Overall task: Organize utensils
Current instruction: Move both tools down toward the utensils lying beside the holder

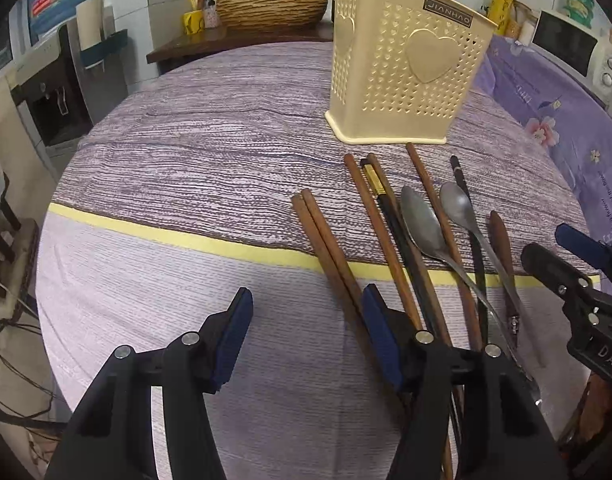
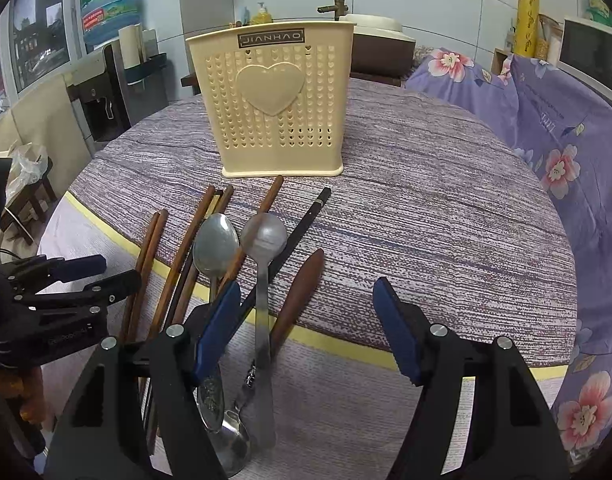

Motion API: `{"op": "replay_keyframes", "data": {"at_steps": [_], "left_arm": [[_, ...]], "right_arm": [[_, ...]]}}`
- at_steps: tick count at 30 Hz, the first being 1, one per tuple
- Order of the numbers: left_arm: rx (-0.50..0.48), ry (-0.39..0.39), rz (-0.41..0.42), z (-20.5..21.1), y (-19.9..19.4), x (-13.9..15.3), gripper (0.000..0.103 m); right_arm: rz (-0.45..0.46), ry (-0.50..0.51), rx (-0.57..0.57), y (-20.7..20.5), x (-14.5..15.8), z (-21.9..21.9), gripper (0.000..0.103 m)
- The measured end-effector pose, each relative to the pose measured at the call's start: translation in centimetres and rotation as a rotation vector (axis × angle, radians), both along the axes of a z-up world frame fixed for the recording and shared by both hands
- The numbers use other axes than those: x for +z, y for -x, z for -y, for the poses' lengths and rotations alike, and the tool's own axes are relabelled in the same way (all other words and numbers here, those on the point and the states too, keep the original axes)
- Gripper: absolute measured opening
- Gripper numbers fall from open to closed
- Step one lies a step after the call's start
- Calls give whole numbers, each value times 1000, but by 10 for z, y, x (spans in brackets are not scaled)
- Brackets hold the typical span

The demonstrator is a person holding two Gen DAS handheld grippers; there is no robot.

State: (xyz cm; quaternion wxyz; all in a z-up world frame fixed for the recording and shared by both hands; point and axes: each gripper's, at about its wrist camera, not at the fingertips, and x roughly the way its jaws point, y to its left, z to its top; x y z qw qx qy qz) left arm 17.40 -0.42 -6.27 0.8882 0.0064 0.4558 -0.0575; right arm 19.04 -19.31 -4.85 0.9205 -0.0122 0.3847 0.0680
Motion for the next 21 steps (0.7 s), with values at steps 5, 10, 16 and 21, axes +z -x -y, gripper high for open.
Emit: {"op": "replay_keyframes", "data": {"at_steps": [5,10,16,21], "left_arm": [[31,7,-16,-15,4,-2,59],[44,-12,-20,-13,-5,-1,59],[83,13,-29,-28,-15,3,58],[100,25,-16,-38,-13,7,58]], "right_arm": [[0,10,2,-1,-2,0,69],[8,15,50,-9,1,-8,65],[-48,26,185,-37,-4,-21,51],[-98,52,221,-56,-11,-31,47]]}}
